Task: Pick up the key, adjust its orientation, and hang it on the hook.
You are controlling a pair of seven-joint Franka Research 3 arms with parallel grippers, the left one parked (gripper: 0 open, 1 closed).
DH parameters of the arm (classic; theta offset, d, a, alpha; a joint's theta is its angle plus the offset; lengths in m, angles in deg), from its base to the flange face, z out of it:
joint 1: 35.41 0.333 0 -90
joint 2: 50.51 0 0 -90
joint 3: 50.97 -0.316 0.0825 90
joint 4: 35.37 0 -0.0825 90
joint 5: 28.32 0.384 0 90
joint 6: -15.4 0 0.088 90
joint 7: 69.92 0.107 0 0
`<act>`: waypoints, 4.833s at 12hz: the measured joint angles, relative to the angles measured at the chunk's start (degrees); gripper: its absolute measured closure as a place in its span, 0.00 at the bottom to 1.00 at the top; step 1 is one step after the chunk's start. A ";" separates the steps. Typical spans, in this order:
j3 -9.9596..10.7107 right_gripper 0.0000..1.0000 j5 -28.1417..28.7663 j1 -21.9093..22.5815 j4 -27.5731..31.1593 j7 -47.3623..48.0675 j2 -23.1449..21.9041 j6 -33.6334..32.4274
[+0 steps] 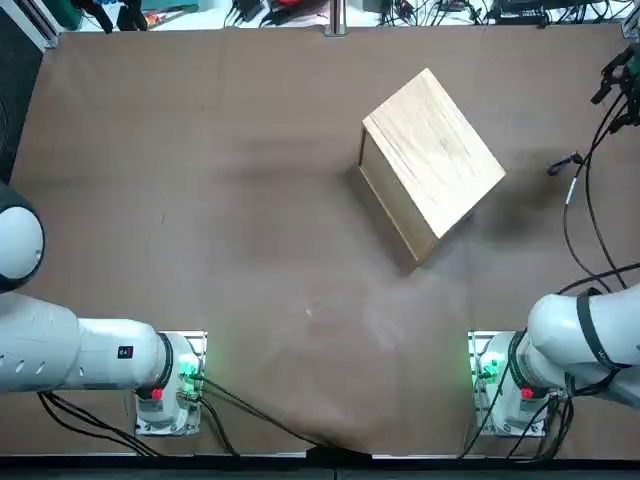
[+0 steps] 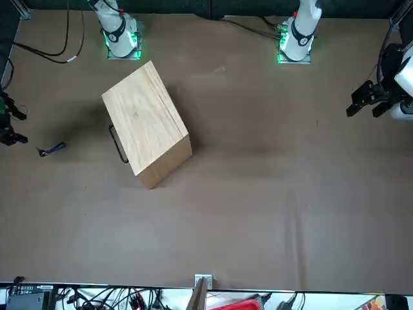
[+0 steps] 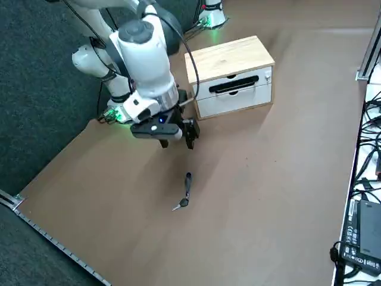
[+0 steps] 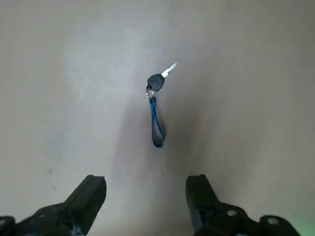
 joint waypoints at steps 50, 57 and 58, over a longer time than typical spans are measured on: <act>-1.00 0.97 0.04 -0.58 14.22 -3.67 13.02 32.35; -1.29 0.97 0.04 -0.27 11.68 -10.35 9.53 23.77; -1.48 0.97 0.04 -0.25 10.80 -11.88 8.56 21.64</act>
